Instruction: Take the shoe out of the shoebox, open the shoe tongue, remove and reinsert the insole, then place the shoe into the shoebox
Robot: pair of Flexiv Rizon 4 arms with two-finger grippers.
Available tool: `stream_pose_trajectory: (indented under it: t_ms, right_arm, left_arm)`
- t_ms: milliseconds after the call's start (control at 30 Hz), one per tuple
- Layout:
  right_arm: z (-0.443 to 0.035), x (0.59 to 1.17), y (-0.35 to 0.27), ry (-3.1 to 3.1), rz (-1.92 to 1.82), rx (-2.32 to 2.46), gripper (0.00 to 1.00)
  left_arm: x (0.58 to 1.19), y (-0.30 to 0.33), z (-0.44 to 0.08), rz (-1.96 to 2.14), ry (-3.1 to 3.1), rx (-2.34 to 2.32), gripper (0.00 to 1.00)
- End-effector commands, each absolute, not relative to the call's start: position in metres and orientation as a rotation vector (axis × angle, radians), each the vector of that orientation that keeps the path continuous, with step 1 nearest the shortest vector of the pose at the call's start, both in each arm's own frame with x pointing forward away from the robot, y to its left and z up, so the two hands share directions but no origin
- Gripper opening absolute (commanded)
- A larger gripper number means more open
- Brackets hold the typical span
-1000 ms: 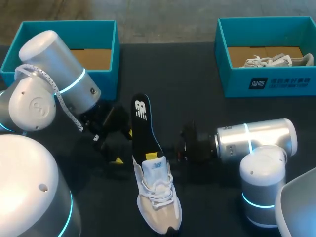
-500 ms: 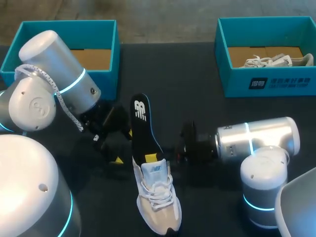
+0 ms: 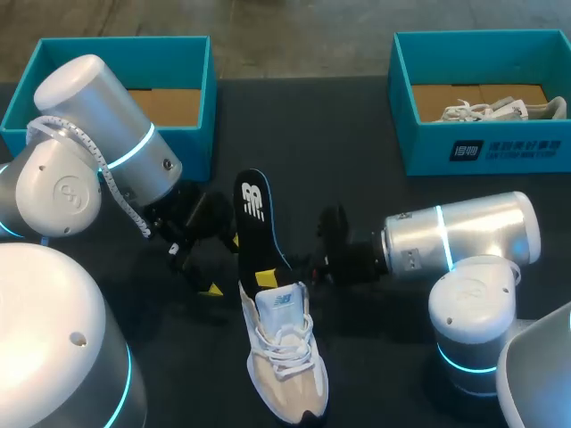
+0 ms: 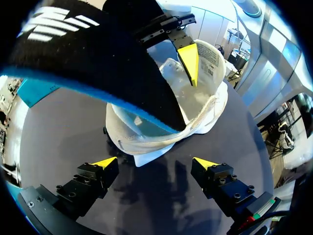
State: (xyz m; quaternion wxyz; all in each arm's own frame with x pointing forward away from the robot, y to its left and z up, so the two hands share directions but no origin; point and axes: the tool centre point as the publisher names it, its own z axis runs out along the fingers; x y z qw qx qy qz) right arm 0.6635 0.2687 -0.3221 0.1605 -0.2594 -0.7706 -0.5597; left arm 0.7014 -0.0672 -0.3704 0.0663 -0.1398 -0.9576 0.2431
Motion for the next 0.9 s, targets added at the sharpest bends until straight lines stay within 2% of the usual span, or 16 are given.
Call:
stream_pose_trajectory:
  t_ms: [33, 133, 333, 467, 533, 567, 600, 900]
  right_arm:
    - [-0.319, 0.671, 0.275, -2.222, -1.534, -0.707, 0.44]
    - [-0.32, 0.674, 0.277, -2.216, -1.513, -0.681, 0.45]
    - [-0.323, 0.678, 0.28, -2.206, -1.486, -0.663, 0.41]
    - [-0.324, 0.68, 0.279, -2.19, -1.464, -0.636, 0.33]
    - [-0.325, 0.681, 0.28, -2.187, -1.44, -0.63, 0.23]
    - [-0.326, 0.681, 0.28, -2.183, -1.428, -0.62, 0.04]
    - [-0.327, 0.682, 0.28, -2.181, -1.42, -0.62, 0.0]
    - [-0.332, 0.684, 0.277, -2.124, -1.383, -0.601, 0.0]
  left_arm:
    - [0.701, -0.067, -0.37, 0.73, -2.889, -0.421, 1.0]
    - [0.701, -0.067, -0.37, 0.73, -2.889, -0.421, 1.0]
    - [0.701, -0.067, -0.37, 0.73, -2.889, -0.421, 1.0]
    - [0.701, -0.067, -0.37, 0.73, -2.889, -0.421, 1.0]
    - [0.701, -0.067, -0.37, 0.73, -2.889, -0.421, 1.0]
    - [0.701, -0.067, -0.37, 0.73, -2.889, -0.421, 1.0]
    - [0.701, -0.067, -0.37, 0.73, -2.889, -0.421, 1.0]
    - [0.701, -0.067, -0.37, 0.73, -2.889, -0.421, 1.0]
